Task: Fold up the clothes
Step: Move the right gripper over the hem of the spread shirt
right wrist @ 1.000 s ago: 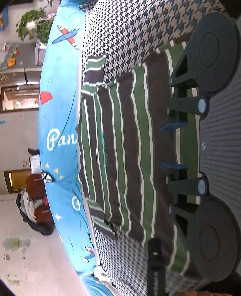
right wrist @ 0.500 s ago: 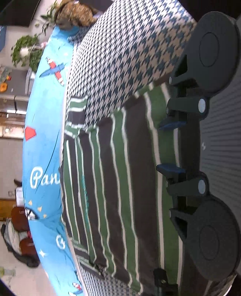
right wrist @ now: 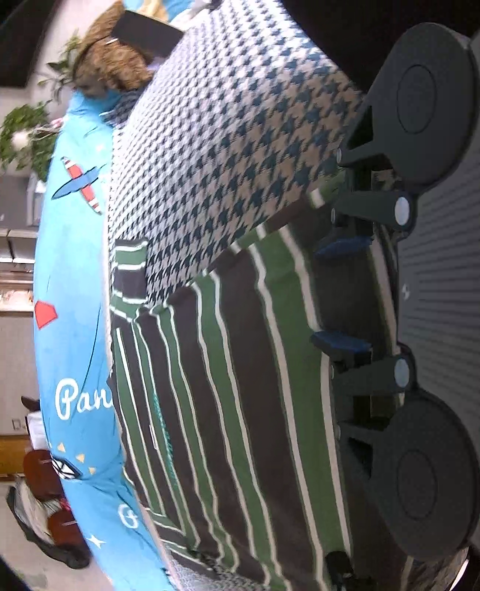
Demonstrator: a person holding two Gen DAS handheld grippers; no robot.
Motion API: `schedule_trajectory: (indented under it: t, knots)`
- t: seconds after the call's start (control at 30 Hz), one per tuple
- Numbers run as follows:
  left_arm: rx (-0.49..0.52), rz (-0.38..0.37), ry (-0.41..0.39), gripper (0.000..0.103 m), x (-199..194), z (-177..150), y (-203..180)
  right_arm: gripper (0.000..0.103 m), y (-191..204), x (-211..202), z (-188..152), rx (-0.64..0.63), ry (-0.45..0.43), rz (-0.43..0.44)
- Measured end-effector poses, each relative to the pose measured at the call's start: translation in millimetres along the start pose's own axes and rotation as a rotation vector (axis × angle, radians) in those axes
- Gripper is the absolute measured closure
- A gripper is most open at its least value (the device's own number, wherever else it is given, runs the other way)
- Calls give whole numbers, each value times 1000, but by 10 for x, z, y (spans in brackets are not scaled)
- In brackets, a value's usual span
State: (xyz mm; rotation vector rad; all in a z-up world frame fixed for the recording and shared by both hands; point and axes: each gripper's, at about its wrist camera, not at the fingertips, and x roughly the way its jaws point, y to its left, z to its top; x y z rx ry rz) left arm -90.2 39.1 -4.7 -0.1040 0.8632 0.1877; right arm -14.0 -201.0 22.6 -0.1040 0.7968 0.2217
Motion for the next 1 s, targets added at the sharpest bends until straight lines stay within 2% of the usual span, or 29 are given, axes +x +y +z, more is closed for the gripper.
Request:
schedule_trajectory:
  t: [0.23, 0.53, 0.77, 1.0]
  knots:
    - [-30, -38, -30, 0, -80, 55, -15, 60, -41, -64, 41, 29, -26, 24]
    - [-77, -19, -13, 0, 72, 230, -21, 58, 55, 19, 248, -29, -18, 129]
    - [-72, 8, -1, 0, 217, 390, -54, 57, -9, 233, 474, -35, 58, 277]
    - [-73, 17, 19, 0, 394, 523, -79, 57, 106, 421, 597, -135, 60, 276]
